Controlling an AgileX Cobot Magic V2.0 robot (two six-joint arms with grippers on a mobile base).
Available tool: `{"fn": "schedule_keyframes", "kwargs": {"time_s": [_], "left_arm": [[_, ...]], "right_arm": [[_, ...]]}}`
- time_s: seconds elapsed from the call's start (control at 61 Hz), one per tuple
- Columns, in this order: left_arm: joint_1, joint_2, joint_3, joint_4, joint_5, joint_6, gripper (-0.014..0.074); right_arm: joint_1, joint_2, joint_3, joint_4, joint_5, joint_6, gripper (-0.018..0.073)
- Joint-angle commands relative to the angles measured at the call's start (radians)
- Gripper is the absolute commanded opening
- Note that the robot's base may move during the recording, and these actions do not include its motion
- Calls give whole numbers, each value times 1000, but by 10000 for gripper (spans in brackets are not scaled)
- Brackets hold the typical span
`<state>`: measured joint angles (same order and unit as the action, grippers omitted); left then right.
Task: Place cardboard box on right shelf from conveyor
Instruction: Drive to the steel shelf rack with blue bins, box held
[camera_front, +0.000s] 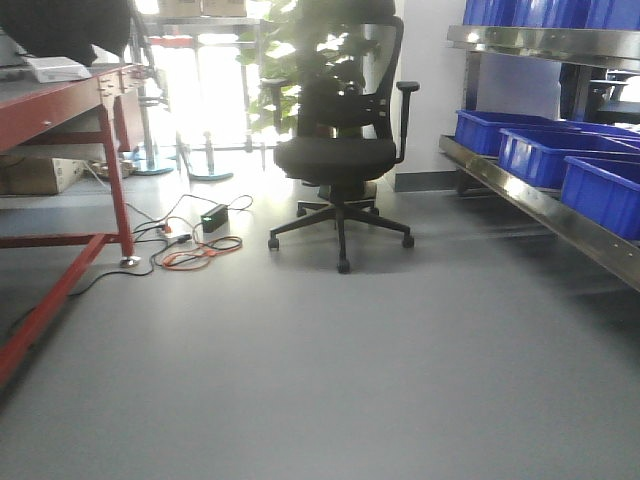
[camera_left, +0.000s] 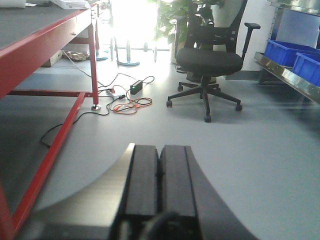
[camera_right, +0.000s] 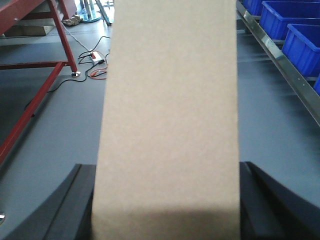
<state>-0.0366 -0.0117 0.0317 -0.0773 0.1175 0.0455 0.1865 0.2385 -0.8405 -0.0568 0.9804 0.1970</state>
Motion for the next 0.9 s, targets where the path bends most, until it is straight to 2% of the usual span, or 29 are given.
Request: {"fn": "schedule_keyframes", "kwargs": {"time_s": [0.0,0.885], "left_arm": [[4,-17,9,-6,-87,0,-116],[4,-17,9,-6,-87,0,-116]], "right_arm": [[-5,15,-24,-10,-96,-10,141],[-5,15,-24,-10,-96,-10,141]]}}
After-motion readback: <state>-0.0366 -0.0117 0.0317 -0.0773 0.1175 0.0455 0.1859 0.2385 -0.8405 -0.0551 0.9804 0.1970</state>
